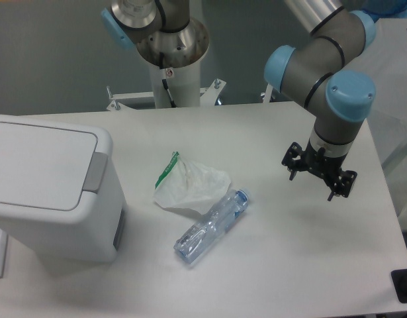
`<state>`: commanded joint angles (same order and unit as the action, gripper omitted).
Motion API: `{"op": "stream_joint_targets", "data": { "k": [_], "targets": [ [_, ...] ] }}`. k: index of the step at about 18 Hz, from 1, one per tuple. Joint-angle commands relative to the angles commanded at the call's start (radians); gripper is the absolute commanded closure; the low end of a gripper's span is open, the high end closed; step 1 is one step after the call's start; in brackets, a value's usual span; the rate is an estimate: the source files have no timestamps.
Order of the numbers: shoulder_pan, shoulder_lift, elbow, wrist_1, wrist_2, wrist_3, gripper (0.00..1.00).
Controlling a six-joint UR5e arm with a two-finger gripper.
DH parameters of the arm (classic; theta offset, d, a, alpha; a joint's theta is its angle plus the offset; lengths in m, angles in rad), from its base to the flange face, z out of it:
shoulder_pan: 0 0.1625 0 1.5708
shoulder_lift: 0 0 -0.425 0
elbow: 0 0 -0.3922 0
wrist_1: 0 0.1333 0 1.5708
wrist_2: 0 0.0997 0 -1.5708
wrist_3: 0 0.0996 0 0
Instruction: Open the trash can
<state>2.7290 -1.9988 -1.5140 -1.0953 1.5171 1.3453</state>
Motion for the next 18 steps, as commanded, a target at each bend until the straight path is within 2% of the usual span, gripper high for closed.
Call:
{"op": "stream_joint_targets", "data": {
  "k": [7,11,16,18],
  "targets": [
    [-0.008,0.023,0.0,-0.011,-0.003,-0.044,0.0],
    [-0.041,0.055,-0.003,-0.018,-0.046,-0.214,0.0],
    [-0.058,0.132,-0.009,-0.034,-0.237,-0.452,0.0],
    [-0.083,0.153,-0.009,-0.032,-0.265,-0.555,0.0]
  ]
}}
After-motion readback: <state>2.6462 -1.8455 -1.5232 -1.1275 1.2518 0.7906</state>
